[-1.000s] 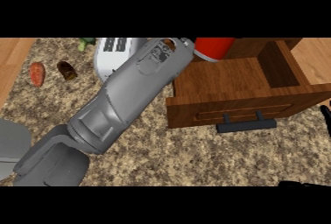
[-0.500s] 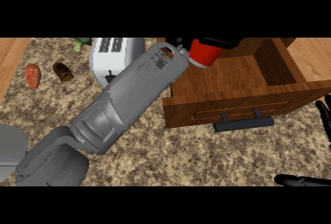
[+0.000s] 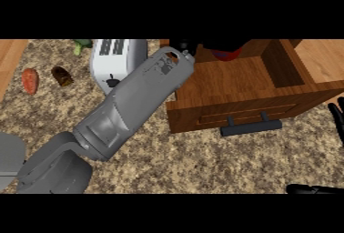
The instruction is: Pick up the can, place it into the drawer and close the drawer
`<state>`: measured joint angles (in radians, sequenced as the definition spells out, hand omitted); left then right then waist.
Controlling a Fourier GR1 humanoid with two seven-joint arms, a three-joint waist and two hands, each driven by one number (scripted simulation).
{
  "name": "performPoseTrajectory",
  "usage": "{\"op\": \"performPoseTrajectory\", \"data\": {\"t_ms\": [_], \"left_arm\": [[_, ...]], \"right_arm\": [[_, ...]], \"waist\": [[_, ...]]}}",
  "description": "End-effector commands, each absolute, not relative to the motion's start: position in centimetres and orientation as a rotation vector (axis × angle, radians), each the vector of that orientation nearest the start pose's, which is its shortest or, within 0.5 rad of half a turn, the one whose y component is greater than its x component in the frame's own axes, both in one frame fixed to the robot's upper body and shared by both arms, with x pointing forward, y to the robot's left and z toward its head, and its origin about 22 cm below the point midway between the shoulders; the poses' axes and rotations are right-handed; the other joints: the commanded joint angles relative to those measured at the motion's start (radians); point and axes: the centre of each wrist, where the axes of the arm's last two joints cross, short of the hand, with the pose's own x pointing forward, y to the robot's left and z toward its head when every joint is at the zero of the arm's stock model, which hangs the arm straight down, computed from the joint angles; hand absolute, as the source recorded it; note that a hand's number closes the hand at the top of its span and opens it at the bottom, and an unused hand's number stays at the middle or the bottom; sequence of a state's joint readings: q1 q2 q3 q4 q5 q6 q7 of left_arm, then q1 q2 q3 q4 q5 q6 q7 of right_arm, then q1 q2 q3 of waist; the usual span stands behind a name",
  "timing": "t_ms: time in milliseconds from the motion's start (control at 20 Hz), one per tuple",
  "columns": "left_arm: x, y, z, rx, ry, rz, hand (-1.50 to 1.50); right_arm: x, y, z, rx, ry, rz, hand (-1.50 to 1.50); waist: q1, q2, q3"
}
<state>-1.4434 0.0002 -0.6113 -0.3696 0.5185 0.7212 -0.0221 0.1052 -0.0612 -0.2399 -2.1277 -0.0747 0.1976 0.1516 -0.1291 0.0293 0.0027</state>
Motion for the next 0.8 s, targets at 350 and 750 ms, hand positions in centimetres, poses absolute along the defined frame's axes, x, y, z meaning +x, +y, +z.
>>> {"op": "performPoseTrajectory", "data": {"t_ms": [350,750], "left_arm": [[42.9,-0.6,16.4,0.341,-1.776,-0.162,-1.5],[42.6,-0.8,16.6,0.257,-1.753,-0.1,-1.5]], "right_arm": [[17.7,-28.6,12.5,-0.177,-1.919,0.085,-1.5],[17.2,-28.7,15.2,-0.414,-1.996,0.368,-1.5]], "waist": [[0.0,0.003,0.0],[0.018,-0.002,-0.001]]}}
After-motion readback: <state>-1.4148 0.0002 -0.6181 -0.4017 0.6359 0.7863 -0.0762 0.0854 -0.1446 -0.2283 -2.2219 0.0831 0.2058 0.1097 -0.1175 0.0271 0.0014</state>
